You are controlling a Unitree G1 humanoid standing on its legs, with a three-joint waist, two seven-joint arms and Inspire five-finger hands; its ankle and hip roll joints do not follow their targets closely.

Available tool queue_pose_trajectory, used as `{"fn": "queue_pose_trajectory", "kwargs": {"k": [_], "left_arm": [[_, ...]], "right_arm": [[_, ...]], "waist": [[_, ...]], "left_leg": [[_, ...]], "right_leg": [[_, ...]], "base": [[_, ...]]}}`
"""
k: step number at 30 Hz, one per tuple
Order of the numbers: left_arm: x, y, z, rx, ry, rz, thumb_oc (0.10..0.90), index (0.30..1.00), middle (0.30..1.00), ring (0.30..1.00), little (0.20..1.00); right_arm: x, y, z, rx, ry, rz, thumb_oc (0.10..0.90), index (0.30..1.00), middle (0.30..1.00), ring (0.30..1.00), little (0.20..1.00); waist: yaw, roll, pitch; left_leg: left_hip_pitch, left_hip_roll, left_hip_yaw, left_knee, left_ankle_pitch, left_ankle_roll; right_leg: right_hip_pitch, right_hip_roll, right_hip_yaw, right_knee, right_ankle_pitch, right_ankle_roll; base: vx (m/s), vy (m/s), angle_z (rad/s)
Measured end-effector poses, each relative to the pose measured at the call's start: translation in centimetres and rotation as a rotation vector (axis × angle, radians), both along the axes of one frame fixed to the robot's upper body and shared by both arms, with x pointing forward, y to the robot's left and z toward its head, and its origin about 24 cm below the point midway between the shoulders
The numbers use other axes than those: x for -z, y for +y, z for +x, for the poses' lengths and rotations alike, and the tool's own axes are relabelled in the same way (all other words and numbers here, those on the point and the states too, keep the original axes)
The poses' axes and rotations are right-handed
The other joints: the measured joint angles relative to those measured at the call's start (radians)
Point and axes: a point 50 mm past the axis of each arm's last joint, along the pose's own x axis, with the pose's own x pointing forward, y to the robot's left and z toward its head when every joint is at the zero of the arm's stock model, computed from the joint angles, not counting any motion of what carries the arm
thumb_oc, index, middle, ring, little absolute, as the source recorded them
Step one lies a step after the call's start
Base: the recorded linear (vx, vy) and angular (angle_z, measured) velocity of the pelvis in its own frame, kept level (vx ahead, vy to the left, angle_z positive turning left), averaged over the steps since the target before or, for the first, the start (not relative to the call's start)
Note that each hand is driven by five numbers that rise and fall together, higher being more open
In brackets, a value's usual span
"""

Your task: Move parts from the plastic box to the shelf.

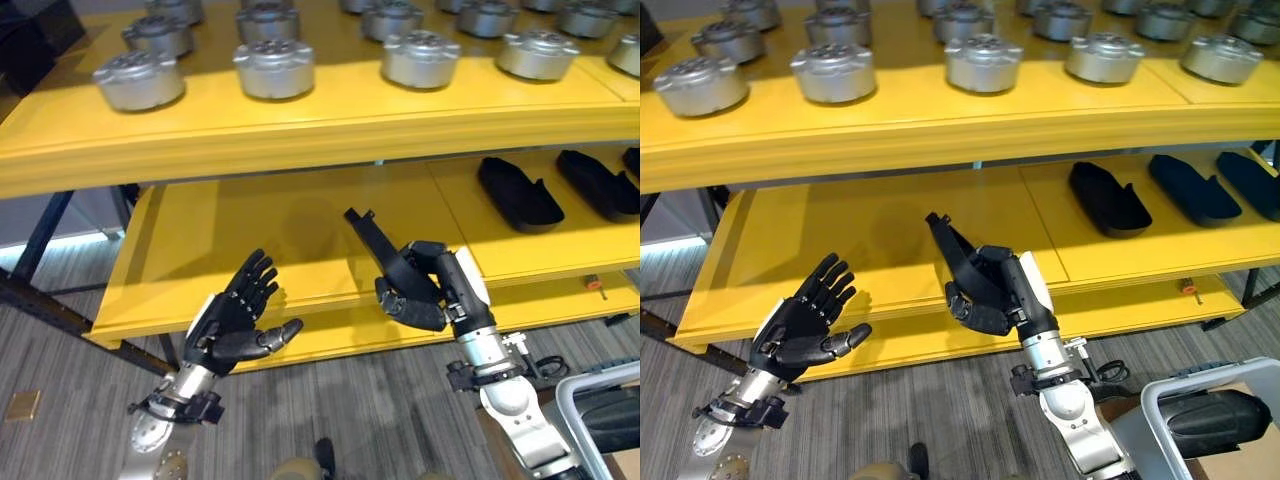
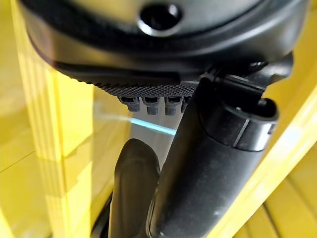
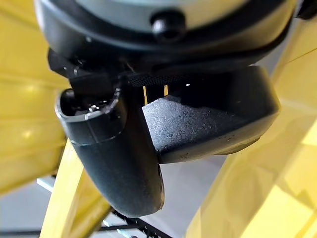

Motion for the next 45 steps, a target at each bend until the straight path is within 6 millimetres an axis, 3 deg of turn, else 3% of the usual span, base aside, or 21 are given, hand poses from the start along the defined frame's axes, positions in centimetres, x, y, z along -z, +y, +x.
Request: {"fn": "queue_pose_trajectory", "kwargs": {"k": [2, 5, 7, 10, 11, 15, 19, 24, 29, 36, 45], "left_arm": [[-0.5, -0.4, 0.3, 0.013, -0.021, -0.005, 0.900, 1.000, 1.000, 1.000, 1.000], [-0.5, -1.2, 0.4, 0.043, -0.023, -0.010, 0.900, 1.000, 1.000, 1.000, 1.000], [-0.2, -1.6, 0.3, 0.059, -0.009, -0.013, 0.900, 1.000, 1.000, 1.000, 1.000], [-0.4, -1.5, 0.2, 0.059, -0.009, -0.003, 0.900, 1.000, 1.000, 1.000, 1.000], [-0.1, -1.9, -0.3, 0.046, 0.006, -0.023, 0.900, 1.000, 1.000, 1.000, 1.000], [-0.1, -2.5, -0.7, 0.063, 0.006, -0.037, 0.900, 1.000, 1.000, 1.000, 1.000], [-0.4, -2.5, -0.4, 0.074, -0.005, -0.052, 0.900, 1.000, 1.000, 1.000, 1.000], [-0.3, -2.9, -0.5, 0.119, -0.001, -0.051, 0.900, 1.000, 1.000, 1.000, 1.000], [0.0, -3.4, -0.6, 0.143, 0.013, -0.054, 0.900, 1.000, 1.000, 1.000, 1.000], [0.2, -3.5, -0.8, 0.197, 0.020, -0.086, 0.900, 1.000, 1.000, 1.000, 1.000], [0.5, -3.6, -0.5, 0.229, 0.043, -0.056, 0.900, 1.000, 1.000, 1.000, 1.000]], "right_arm": [[-0.4, -0.1, 0.2, 0.004, -0.047, -0.099, 0.400, 0.300, 0.300, 0.300, 0.300], [-0.7, -0.3, 0.3, 0.017, -0.082, -0.161, 0.400, 0.300, 0.300, 0.300, 0.300], [-0.8, -0.5, 0.4, 0.036, -0.107, -0.217, 0.400, 0.300, 0.300, 0.300, 0.300], [-0.7, -0.7, 0.4, 0.044, -0.111, -0.258, 0.400, 0.300, 0.300, 0.300, 0.300], [-0.6, -1.0, 0.6, 0.049, -0.104, -0.278, 0.400, 0.300, 0.300, 0.300, 0.300], [-0.7, -2.3, 1.9, 0.079, -0.103, -0.394, 0.400, 0.300, 0.300, 0.300, 0.300], [0.0, -3.0, 3.9, 0.120, -0.074, -0.497, 0.400, 0.300, 0.300, 0.300, 0.300], [3.4, -2.3, 4.1, 0.061, 0.034, -0.597, 0.400, 0.300, 0.300, 0.300, 0.300], [5.6, -1.8, 5.0, 0.048, 0.094, -0.661, 0.400, 0.300, 0.300, 0.300, 0.300], [6.3, -2.8, 6.8, 0.153, 0.129, -0.691, 0.400, 0.300, 0.300, 0.300, 0.300], [6.0, -4.7, 9.3, 0.320, 0.167, -0.718, 0.400, 0.300, 0.300, 0.300, 0.300]], "waist": [[0.006, -0.001, 0.000], [-0.008, 0.000, -0.001], [-0.024, -0.016, -0.004], [-0.024, -0.055, -0.014], [-0.014, -0.042, -0.019], [-0.016, -0.029, -0.023], [-0.004, -0.022, -0.027], [0.031, -0.001, -0.039], [0.068, 0.001, -0.038], [0.097, 0.019, -0.039], [0.122, 0.065, -0.012]], "left_leg": [[-0.004, -0.005, -0.012, -0.026, 0.017, -0.006], [-0.001, -0.008, -0.046, -0.055, 0.025, -0.024], [-0.001, -0.008, -0.077, -0.060, 0.030, -0.040], [0.013, -0.014, -0.091, -0.082, 0.047, -0.070], [0.019, 0.025, -0.087, -0.082, 0.045, -0.095], [0.054, 0.105, -0.077, -0.078, 0.052, -0.134], [0.053, 0.132, -0.085, -0.078, 0.052, -0.156], [0.051, 0.126, -0.103, -0.078, 0.048, -0.160], [0.049, 0.117, -0.115, -0.077, 0.051, -0.163], [0.049, 0.091, -0.161, -0.078, 0.051, -0.157], [0.006, 0.080, -0.165, -0.077, 0.062, -0.153]], "right_leg": [[-0.003, 0.044, 0.018, -0.188, 0.025, -0.013], [0.020, 0.021, 0.096, -0.430, 0.141, 0.000], [0.052, -0.008, 0.141, -0.518, 0.218, 0.007], [0.109, -0.014, 0.118, -0.539, 0.256, -0.003], [0.114, 0.014, 0.099, -0.539, 0.284, 0.019], [0.155, 0.099, 0.074, -0.539, 0.255, -0.031], [0.158, 0.126, 0.062, -0.540, 0.246, -0.048], [0.169, 0.115, 0.042, -0.546, 0.238, -0.046], [0.174, 0.112, 0.032, -0.540, 0.235, -0.044], [0.201, 0.083, -0.015, -0.540, 0.225, -0.031], [0.160, 0.076, -0.021, -0.539, 0.234, -0.024]], "base": [[0.10, -0.143, 0.30], [0.14, -0.161, 0.27], [0.16, -0.190, 0.46], [0.11, -0.150, 0.30], [0.17, -0.205, 0.01], [0.14, -0.189, 0.02], [0.09, -0.147, 0.06], [0.09, -0.099, 0.12], [0.04, -0.036, 0.12], [0.06, 0.015, 0.18], [-0.05, -0.003, 0.02]]}}
